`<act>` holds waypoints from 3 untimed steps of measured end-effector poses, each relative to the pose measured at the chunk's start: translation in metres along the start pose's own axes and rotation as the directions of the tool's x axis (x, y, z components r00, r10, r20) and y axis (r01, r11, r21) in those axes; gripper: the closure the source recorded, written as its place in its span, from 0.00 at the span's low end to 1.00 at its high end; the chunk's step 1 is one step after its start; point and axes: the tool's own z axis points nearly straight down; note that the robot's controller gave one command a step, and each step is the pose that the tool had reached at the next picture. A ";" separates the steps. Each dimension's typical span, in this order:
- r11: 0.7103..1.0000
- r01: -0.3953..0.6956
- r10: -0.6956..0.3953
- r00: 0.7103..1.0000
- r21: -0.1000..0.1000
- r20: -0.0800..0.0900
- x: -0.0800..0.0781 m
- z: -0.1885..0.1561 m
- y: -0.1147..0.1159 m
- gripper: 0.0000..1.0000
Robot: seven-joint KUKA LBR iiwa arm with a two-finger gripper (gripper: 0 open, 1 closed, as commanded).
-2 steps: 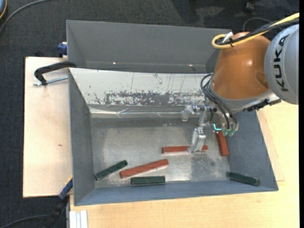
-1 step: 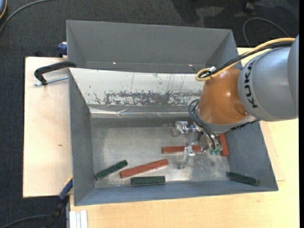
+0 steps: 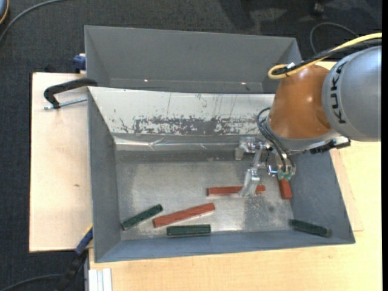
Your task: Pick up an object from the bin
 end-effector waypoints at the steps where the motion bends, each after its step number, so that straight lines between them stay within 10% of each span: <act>1: 1.000 -0.030 0.030 0.999 -0.002 -0.010 0.027 0.001 0.032 0.00; 3: 0.997 -0.077 0.077 0.997 0.000 -0.008 0.021 0.032 0.003 0.00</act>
Offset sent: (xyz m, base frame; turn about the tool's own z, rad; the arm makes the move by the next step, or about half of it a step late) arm -0.0244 0.0311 -0.0020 0.0334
